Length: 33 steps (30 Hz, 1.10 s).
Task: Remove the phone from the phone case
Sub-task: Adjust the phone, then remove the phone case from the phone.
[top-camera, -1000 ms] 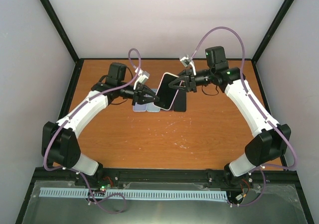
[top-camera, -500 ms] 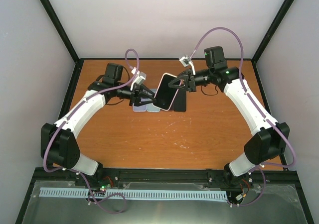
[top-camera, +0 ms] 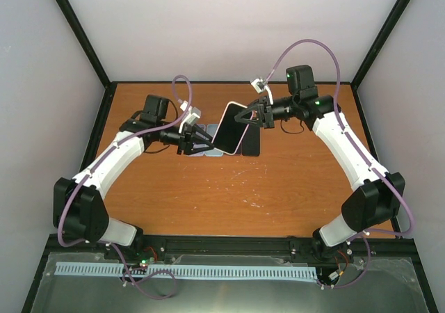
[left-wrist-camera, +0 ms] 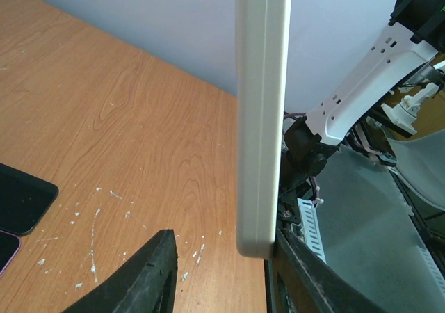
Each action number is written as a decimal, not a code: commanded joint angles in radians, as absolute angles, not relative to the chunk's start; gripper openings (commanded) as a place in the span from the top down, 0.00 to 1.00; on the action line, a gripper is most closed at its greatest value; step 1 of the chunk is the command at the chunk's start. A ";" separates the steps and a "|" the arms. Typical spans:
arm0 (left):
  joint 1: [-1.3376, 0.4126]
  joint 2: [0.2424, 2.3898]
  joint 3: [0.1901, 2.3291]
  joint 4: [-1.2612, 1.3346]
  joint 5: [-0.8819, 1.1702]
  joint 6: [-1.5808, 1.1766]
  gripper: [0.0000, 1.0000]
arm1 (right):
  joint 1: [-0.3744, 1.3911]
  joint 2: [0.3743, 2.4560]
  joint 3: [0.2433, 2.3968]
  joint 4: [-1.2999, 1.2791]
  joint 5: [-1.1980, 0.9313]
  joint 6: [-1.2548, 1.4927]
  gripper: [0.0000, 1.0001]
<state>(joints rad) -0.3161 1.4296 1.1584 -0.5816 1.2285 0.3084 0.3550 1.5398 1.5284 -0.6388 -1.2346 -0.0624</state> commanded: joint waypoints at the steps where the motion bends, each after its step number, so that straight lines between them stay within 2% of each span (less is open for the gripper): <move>1: -0.291 1.401 1.132 -0.557 1.216 0.307 0.61 | 0.357 1.493 1.533 -0.629 -1.358 -0.080 0.97; 16: -0.259 1.413 1.094 -0.403 1.160 0.145 0.66 | 0.384 1.476 1.528 -0.658 -1.452 -0.103 0.97; 27: -0.235 1.436 1.068 -0.325 1.134 0.145 0.66 | 0.398 1.486 1.559 -0.678 -1.502 -0.086 0.97; 33: -0.235 1.327 1.048 -0.397 1.229 0.247 0.54 | 0.368 1.506 1.569 -0.612 -1.425 -0.037 0.97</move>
<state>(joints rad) -0.2344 1.4197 1.0542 -0.3744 1.1557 0.1745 0.3889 1.5154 1.5295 -0.6743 -1.4223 -0.0875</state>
